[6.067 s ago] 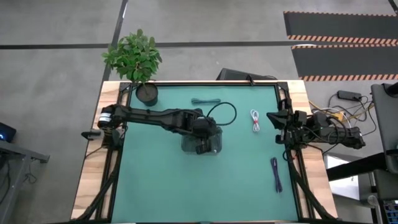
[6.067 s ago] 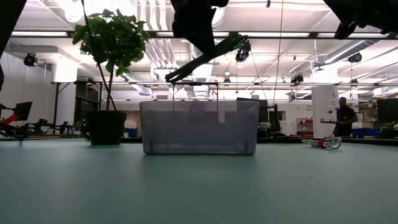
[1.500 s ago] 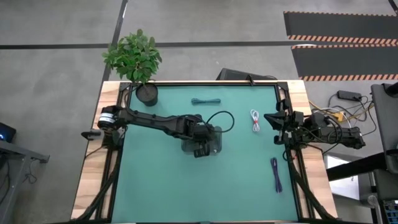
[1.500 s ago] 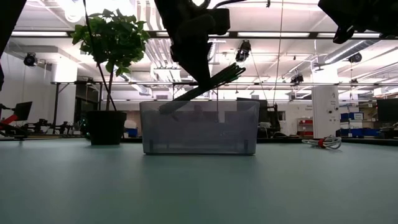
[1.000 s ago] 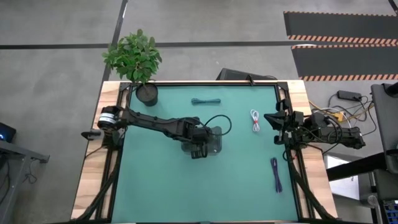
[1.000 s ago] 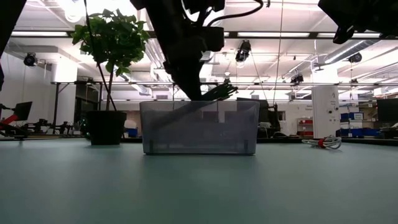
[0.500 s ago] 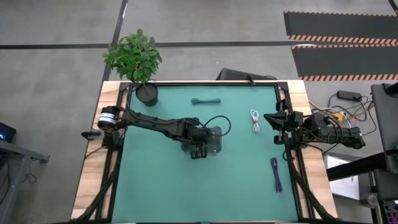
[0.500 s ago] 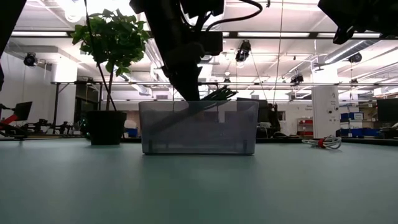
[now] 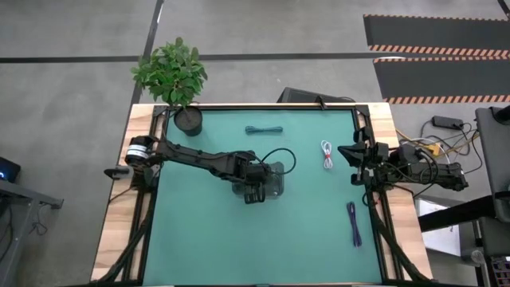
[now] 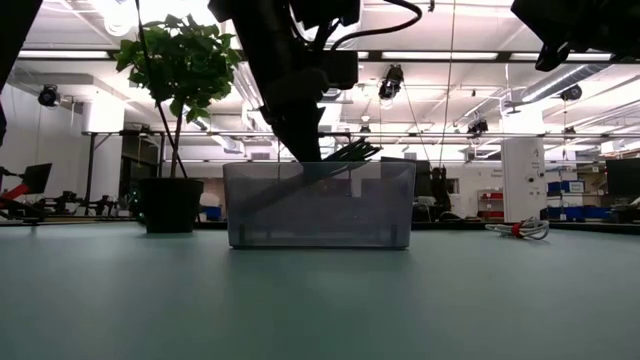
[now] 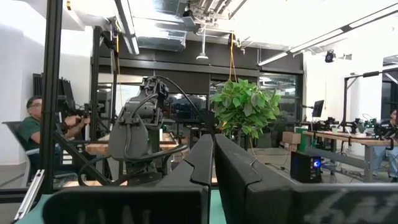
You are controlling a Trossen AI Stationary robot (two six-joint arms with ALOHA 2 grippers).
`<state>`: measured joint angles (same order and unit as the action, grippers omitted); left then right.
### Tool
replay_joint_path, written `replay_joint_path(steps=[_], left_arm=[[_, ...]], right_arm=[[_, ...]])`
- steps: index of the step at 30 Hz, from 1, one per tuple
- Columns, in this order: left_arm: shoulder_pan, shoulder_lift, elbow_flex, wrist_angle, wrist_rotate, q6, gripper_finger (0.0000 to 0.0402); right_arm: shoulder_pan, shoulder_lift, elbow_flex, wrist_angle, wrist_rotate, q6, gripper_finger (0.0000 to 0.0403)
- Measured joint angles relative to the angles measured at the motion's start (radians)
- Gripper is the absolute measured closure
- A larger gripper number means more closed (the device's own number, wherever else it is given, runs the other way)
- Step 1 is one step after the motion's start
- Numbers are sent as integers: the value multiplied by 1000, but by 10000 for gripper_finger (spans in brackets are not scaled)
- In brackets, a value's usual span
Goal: Pick and place USB-C Cables
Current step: Put the green cable into the black transparent container
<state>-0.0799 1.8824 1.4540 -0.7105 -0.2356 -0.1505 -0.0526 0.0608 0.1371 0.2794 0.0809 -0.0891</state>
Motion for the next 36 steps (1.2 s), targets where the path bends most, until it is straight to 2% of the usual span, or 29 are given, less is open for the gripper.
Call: replay_joint_path(steps=[28, 36], left_arm=[[1, 0, -1, -1, -5, 0, 380], [2, 0, -1, -4, -5, 1, 342]], right_arm=[[0, 0, 0, -13, 1, 2, 394], [0, 0, 0, -13, 1, 2, 394]])
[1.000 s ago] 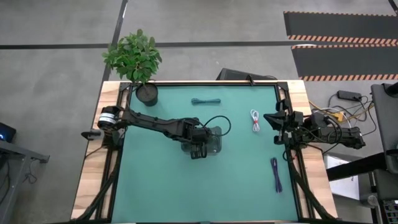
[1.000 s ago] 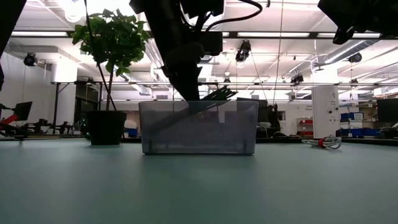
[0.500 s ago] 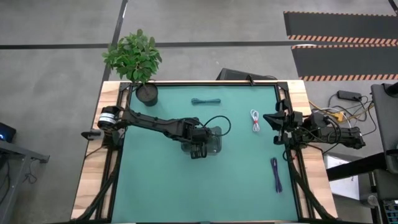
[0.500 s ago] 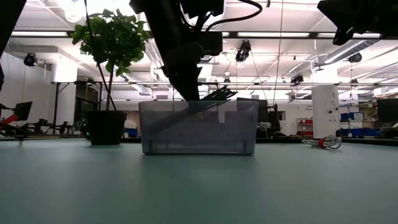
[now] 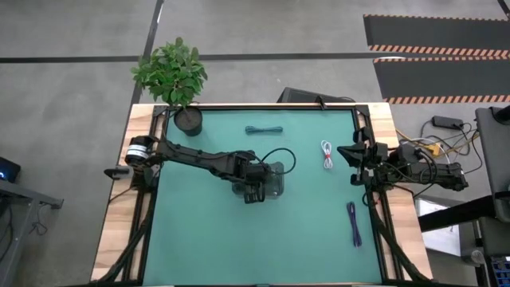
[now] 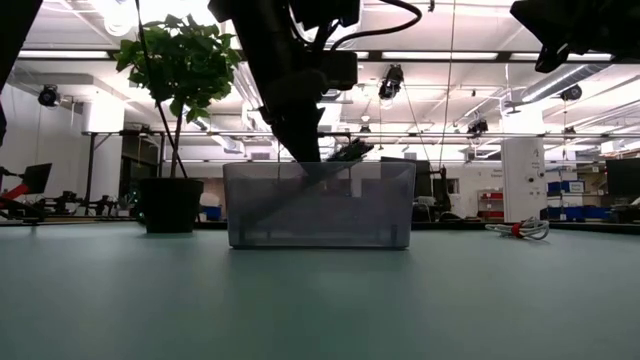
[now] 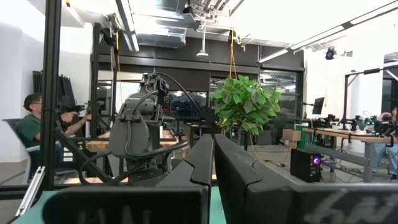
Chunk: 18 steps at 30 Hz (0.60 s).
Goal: Pick and place USB-C Cables
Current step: Put the green cable into the black transparent container, then put the white cable into the black transparent container
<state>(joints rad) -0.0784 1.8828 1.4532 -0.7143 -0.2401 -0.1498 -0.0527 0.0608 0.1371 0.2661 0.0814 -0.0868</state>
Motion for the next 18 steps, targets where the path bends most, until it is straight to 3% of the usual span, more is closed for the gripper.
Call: replay_joint_path(steps=[8, 18], left_arm=[[0, 0, 0, 1, 0, 0, 310], [0, -4, 1, -3, 0, 1, 307]], right_arm=[[0, 0, 0, 0, 0, 0, 394], [0, 0, 0, 0, 0, 0, 394]])
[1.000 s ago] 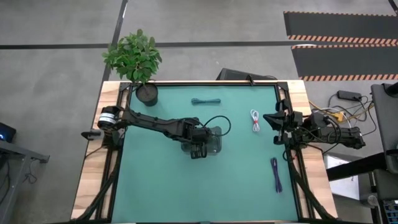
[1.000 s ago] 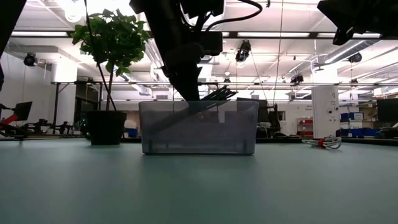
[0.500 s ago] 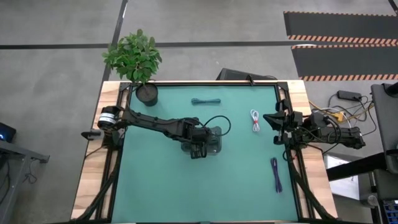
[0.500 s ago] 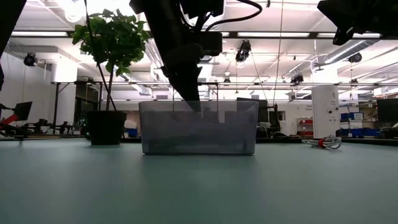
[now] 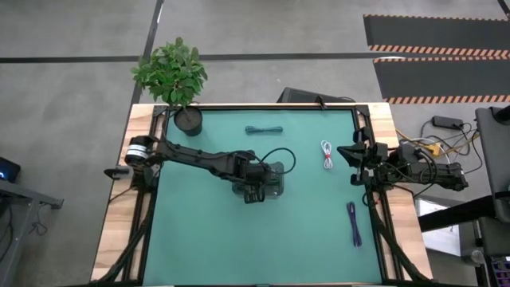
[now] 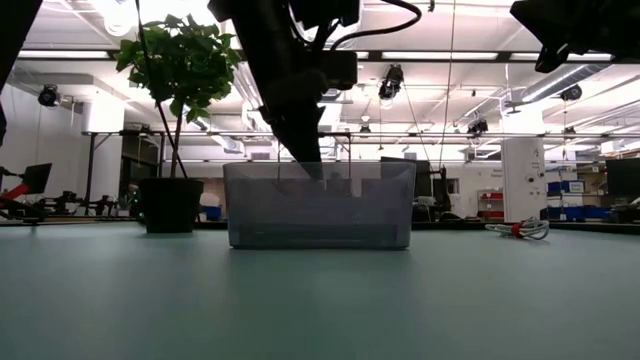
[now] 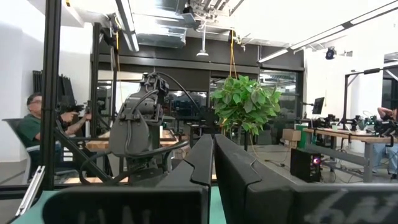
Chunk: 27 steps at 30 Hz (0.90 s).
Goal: Pick and place USB-C Cables
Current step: Put the white cable into the black transparent container
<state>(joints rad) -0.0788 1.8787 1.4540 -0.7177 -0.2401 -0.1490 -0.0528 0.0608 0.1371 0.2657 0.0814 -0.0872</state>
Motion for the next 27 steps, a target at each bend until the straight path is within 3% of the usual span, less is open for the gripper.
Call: replay_joint_path(steps=[18, 27], left_arm=[[-84, -234, -17, 32, 0, 129, 308], [-176, -481, -292, 355, 5, 263, 308]], right_arm=[[0, 3, 0, -80, 60, 28, 394], [0, 11, -29, -95, 50, 63, 394]])
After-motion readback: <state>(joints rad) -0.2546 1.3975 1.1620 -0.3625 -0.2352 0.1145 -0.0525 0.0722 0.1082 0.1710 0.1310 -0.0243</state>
